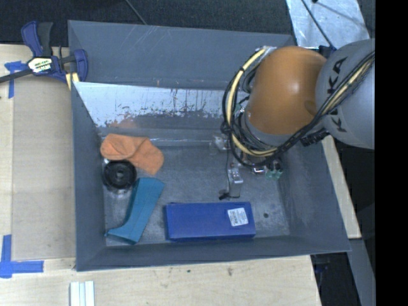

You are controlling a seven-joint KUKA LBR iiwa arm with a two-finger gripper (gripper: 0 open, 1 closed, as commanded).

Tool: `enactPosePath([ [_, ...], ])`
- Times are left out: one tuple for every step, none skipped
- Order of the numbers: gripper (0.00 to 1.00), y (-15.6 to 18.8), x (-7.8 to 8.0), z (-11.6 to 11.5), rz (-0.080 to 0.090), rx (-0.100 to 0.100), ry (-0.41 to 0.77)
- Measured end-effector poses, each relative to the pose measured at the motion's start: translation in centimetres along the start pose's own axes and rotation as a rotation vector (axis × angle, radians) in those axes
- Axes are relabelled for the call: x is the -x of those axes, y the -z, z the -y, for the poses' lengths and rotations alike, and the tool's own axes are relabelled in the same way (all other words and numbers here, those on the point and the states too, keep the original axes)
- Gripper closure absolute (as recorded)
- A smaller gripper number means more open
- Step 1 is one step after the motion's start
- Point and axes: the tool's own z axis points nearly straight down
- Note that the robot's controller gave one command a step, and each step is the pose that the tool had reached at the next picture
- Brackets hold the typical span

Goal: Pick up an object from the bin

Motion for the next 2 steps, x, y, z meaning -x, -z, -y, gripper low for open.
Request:
enactPosePath([
  [0.00,3.2,-2.6,-6.0,0.002,0.002,-0.002],
  [0.00,3.5,-2.7,-8.6,0.002,0.005,0.059],
])
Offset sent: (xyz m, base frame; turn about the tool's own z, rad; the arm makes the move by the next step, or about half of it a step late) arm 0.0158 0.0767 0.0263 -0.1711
